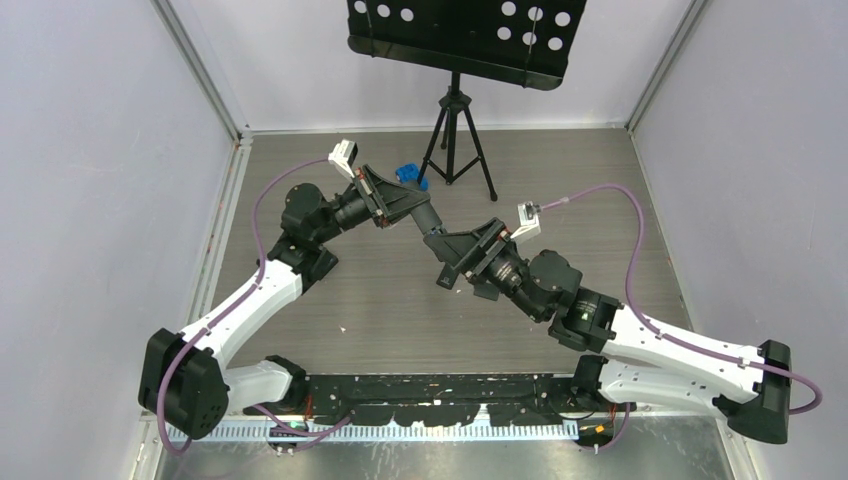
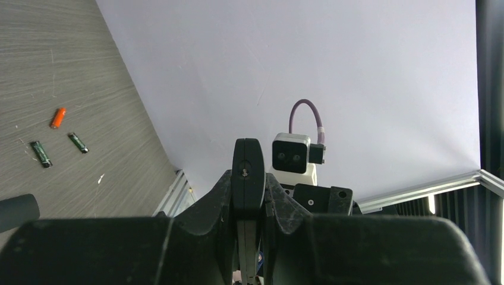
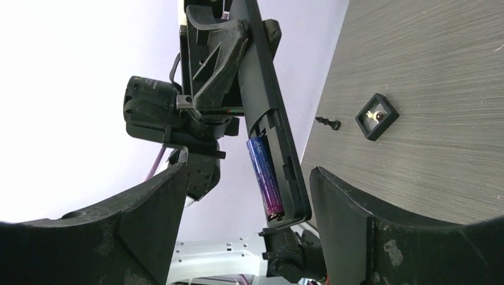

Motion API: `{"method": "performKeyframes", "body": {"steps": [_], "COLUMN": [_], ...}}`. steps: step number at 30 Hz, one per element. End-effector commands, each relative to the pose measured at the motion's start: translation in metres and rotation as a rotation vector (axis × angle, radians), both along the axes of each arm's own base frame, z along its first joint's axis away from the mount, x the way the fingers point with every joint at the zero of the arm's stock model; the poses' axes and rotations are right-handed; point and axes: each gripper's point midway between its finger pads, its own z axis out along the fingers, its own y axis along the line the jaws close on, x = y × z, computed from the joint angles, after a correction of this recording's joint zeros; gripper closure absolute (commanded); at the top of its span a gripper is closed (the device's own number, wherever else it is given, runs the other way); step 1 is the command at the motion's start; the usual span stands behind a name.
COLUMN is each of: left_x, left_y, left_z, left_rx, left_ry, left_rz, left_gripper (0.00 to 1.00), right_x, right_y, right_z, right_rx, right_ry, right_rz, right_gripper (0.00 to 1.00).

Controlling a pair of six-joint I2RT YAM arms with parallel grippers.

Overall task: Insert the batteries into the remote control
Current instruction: Load the battery into the remote control.

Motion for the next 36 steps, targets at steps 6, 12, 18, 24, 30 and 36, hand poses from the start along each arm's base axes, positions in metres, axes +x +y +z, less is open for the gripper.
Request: {"method": "performKeyframes", "body": {"steps": [6, 12, 18, 24, 30, 36], "left_x": [-0.007, -0.008, -0.009, -0.009, -0.008, -0.010], "left_y": [0.004, 0.004, 0.005, 0.005, 0.005, 0.005], "left_z": [0.028, 0.027, 0.027, 0.027, 0.028, 0.039], "left_rx": [-0.058, -0.062, -0.066, -0.070, -0.080, -0.109], "left_ry": [-0.092, -0.092, -0.091, -0.088, -0.077, -0.066], "left_rz": [0.004, 0.000, -0.001, -0.001, -0.001, -0.009], "left_gripper": [1.00, 1.00, 1.00, 1.00, 1.00, 1.00], "right_x": [0.020, 0.023, 0.024, 0.026, 0.025, 0.022], "right_y": [-0.001, -0.001, -0.008, -0.007, -0.006, -0.003], "right_z": [0.030, 0.029, 0.034, 0.027, 0.020, 0.006], "right_rx": [0.109, 0.132, 0.156, 0.159, 0.142, 0.089], "right_ry": [0.005, 0.018, 0.013, 0.035, 0.037, 0.020], "right_rz": [-0.100, -0.106, -0.114, -0.112, -0.102, -0.077], "right_gripper": [0.33, 0.41, 0.40, 0.48, 0.68, 0.85]}}
